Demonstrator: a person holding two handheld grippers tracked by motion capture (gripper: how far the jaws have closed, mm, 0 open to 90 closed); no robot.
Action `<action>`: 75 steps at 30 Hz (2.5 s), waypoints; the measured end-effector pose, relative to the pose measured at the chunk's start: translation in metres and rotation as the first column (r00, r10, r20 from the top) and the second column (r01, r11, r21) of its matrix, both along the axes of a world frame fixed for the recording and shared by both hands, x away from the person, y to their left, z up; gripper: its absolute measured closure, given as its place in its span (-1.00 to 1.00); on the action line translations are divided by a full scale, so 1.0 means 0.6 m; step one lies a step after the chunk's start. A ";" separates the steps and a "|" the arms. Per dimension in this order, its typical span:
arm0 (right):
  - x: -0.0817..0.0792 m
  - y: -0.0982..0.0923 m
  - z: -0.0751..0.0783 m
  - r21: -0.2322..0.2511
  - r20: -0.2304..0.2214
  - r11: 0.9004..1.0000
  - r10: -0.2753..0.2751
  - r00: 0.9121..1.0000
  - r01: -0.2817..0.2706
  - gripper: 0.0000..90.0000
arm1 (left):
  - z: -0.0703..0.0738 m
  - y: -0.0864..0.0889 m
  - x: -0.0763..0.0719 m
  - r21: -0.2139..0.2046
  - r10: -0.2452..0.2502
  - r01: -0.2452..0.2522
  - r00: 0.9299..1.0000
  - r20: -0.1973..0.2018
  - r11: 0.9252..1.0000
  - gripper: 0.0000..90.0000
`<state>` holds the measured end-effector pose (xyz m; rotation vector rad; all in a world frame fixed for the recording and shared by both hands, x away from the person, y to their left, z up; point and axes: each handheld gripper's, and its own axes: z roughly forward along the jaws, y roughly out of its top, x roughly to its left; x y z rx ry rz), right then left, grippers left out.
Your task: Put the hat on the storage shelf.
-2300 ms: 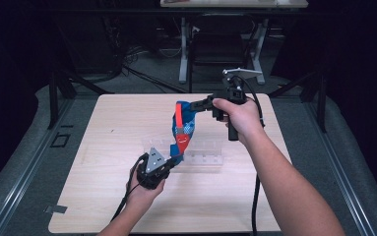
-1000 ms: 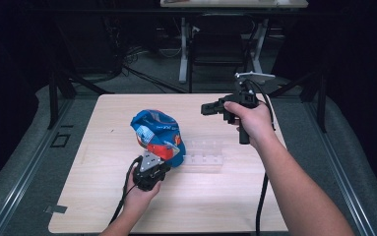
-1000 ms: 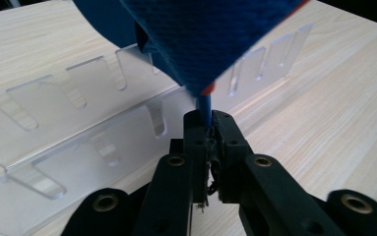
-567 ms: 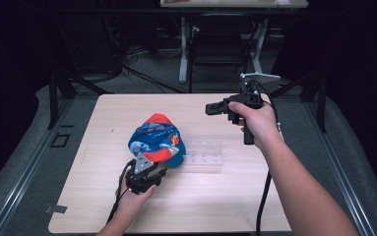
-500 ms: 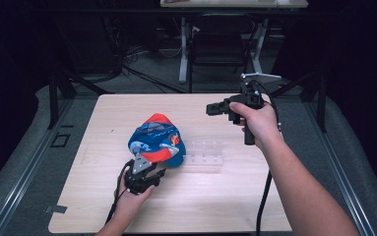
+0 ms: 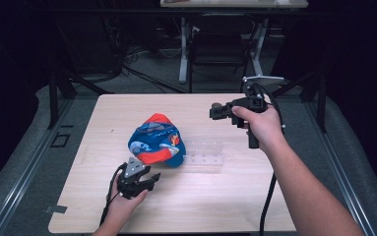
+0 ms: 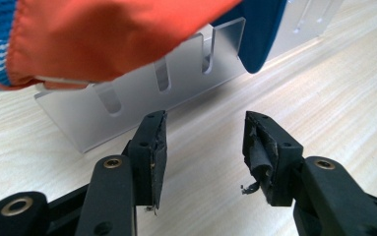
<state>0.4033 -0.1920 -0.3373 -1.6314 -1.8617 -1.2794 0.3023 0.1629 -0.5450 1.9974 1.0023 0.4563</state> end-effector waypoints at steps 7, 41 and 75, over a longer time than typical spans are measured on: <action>-0.012 -0.013 -0.009 -0.050 0.009 0.999 -0.006 1.000 0.006 0.63 | 0.005 0.025 -0.015 -0.024 -0.002 0.001 1.000 -0.018 1.000 0.07; -0.072 -0.070 -0.064 -0.161 0.090 0.985 -0.051 0.995 0.065 0.17 | -0.022 0.127 -0.033 -0.035 0.115 -0.117 0.992 -0.047 0.992 -0.01; -0.163 -0.076 -0.248 -0.210 0.090 0.977 -0.022 0.996 0.040 0.06 | -0.031 0.120 -0.033 -0.018 0.108 -0.109 0.993 -0.050 0.994 -0.02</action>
